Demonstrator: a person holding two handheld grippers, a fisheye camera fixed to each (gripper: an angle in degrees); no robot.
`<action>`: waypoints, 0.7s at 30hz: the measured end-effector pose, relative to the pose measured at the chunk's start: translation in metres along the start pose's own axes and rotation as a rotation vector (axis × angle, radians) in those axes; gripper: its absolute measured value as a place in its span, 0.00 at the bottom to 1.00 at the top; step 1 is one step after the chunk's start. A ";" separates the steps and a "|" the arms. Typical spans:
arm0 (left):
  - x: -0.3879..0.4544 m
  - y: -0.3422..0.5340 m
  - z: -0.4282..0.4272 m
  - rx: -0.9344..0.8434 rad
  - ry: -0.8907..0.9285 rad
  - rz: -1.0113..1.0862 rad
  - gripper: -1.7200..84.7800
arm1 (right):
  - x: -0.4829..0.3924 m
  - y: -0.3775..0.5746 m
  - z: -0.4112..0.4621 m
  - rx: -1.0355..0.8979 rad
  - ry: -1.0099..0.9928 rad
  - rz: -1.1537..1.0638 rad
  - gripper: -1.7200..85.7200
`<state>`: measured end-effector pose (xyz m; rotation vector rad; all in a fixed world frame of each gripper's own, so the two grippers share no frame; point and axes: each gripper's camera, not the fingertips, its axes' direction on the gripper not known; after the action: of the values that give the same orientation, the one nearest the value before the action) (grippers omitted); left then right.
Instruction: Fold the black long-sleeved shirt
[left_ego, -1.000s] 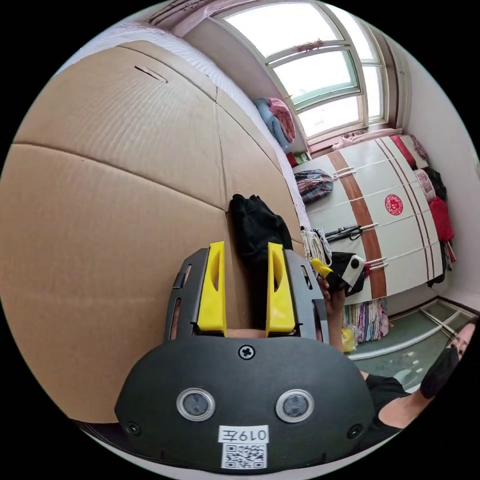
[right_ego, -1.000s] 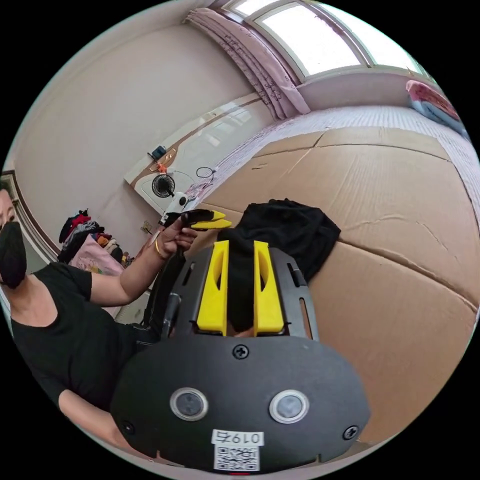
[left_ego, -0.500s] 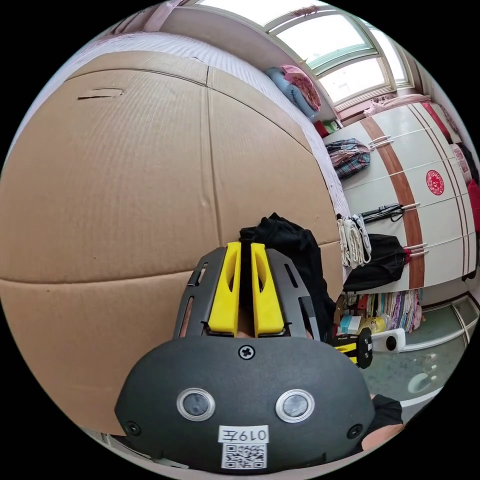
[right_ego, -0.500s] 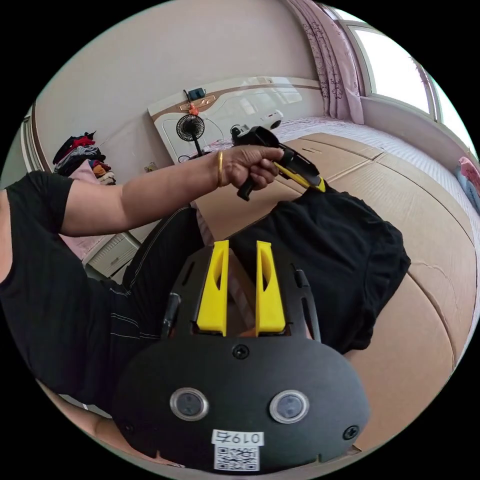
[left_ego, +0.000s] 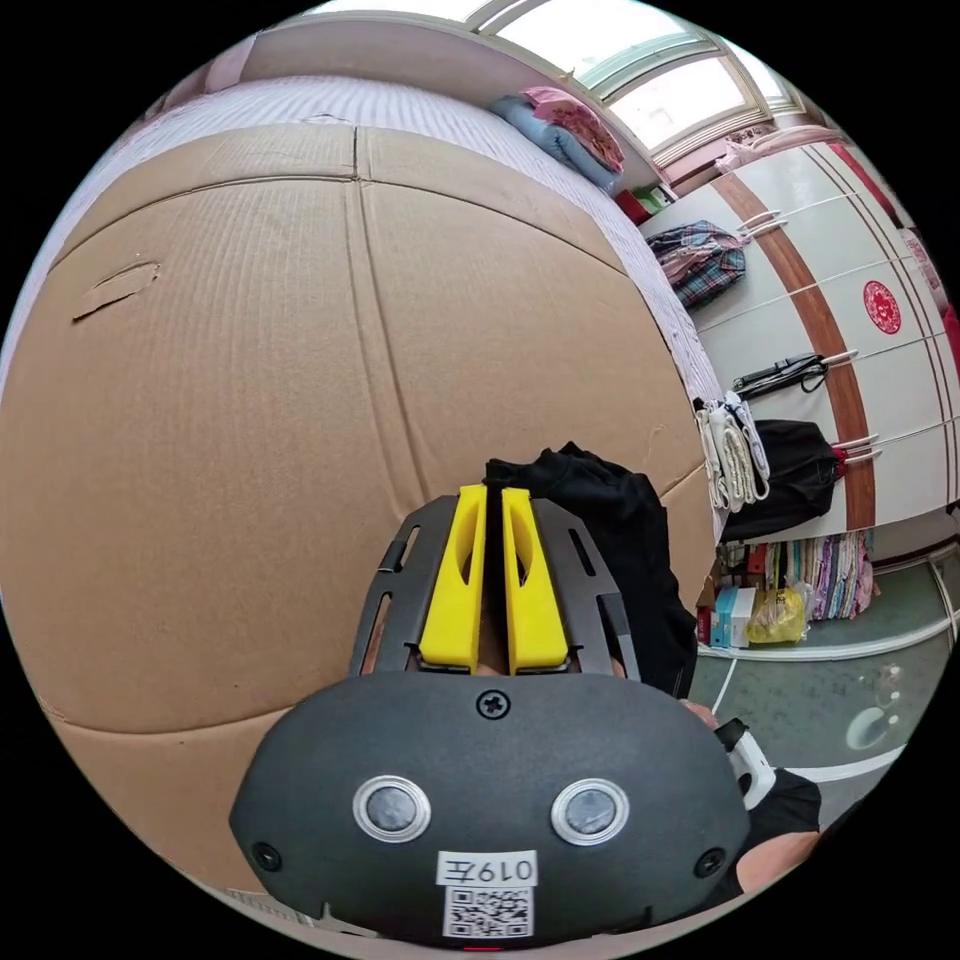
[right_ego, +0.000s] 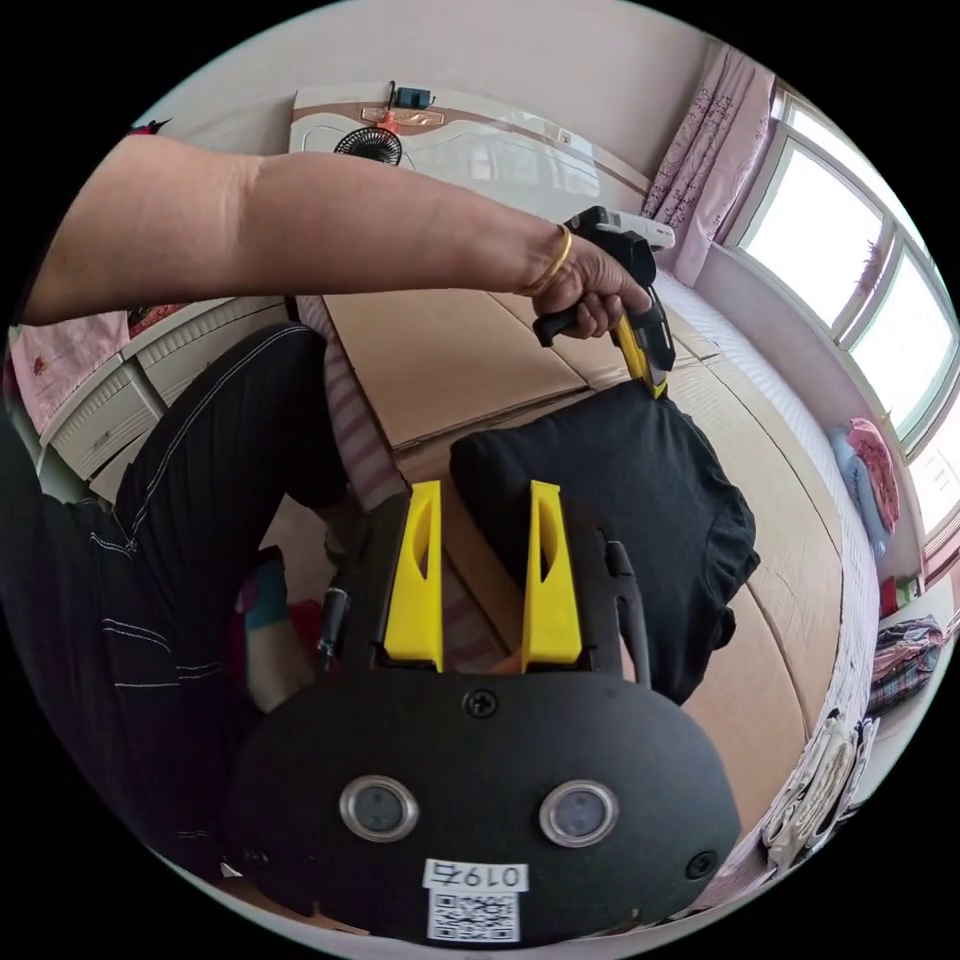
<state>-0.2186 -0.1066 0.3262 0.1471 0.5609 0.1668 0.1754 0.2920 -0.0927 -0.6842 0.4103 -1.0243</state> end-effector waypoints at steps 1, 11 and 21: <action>0.000 -0.001 -0.004 0.000 0.006 0.000 0.04 | -0.006 0.003 0.005 0.002 0.001 0.005 0.17; -0.009 -0.009 -0.129 0.123 0.221 -0.062 0.06 | -0.052 0.034 0.014 0.123 0.068 0.056 0.16; 0.170 0.278 -0.282 0.306 0.096 0.129 0.08 | -0.041 0.148 -0.023 0.255 0.128 0.313 0.13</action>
<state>-0.2616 0.2242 0.0542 0.4752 0.6715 0.2136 0.2365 0.3715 -0.2111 -0.3139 0.4722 -0.8064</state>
